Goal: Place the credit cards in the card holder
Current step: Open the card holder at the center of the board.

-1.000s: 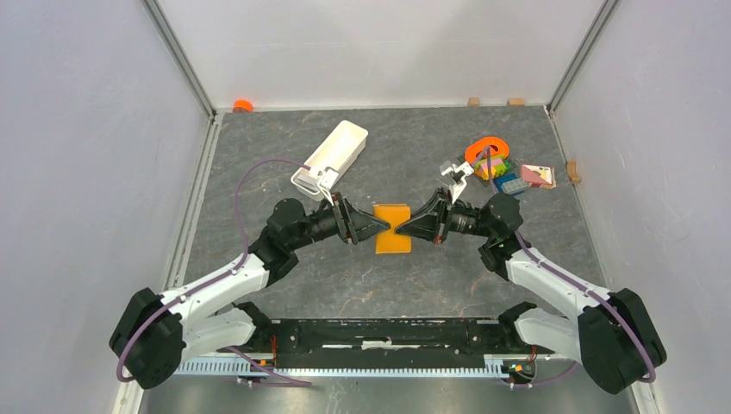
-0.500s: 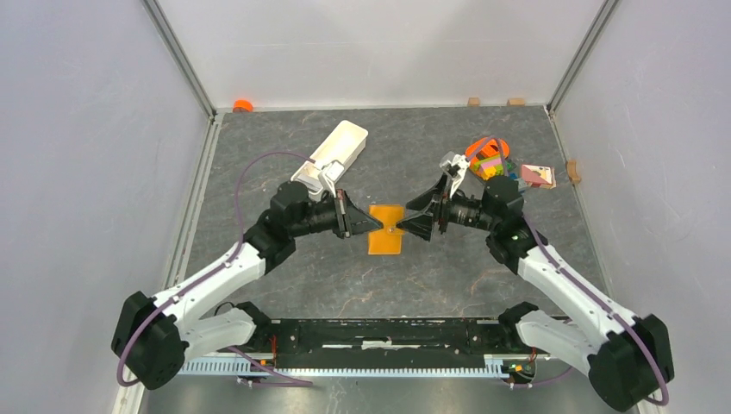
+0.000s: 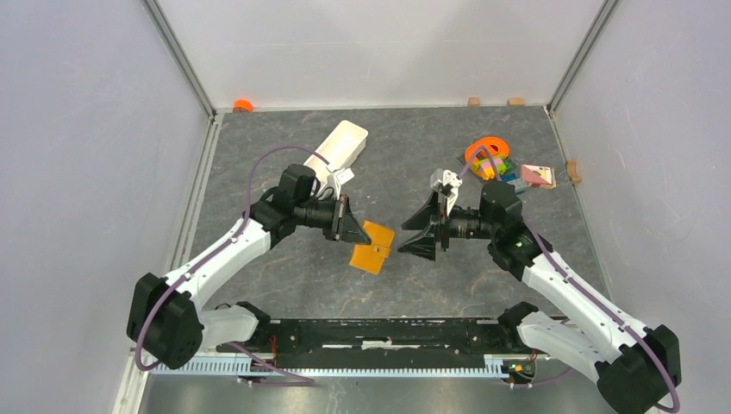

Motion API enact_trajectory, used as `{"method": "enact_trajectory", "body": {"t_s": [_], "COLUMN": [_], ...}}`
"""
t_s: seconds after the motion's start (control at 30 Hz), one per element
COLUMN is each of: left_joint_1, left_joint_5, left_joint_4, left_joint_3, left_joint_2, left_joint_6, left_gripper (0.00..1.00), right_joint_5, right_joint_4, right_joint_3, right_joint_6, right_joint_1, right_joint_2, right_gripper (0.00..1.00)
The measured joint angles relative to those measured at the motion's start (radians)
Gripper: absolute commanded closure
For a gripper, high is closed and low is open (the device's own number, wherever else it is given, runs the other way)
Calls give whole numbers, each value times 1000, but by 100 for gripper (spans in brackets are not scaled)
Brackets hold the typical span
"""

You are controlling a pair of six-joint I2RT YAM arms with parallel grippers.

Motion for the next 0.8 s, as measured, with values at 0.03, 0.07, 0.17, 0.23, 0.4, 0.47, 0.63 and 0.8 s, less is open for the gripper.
{"method": "enact_trajectory", "body": {"t_s": [0.03, 0.07, 0.17, 0.23, 0.4, 0.47, 0.63, 0.8], "left_joint_1": [0, 0, 0, 0, 0, 0, 0, -1], "left_joint_5": [13, 31, 74, 108, 156, 167, 185, 190], "left_joint_4": [-10, -11, -5, 11, 29, 37, 84, 100], "left_joint_3": [0, 0, -6, -13, -27, -29, -48, -67], "left_joint_2": [3, 6, 10, 16, 25, 25, 24, 24], "left_joint_6": [10, 16, 18, 17, 16, 16, 3, -23], "left_gripper": [98, 98, 98, 98, 98, 98, 98, 98], "right_joint_5": [-21, -34, -62, -73, -74, -73, -72, -74], "right_joint_4": [0, 1, 4, 0, -11, -15, -34, -43], "right_joint_3": [-2, -4, -20, -26, -26, -24, -4, 3], "right_joint_6": [0, 0, -3, -10, -26, -37, -70, -85], "right_joint_1": [11, 19, 51, 80, 132, 138, 142, 166], "right_joint_2": [1, 3, 22, 51, 95, 105, 150, 182], "right_gripper": [31, 33, 36, 36, 37, 38, 39, 40]}}
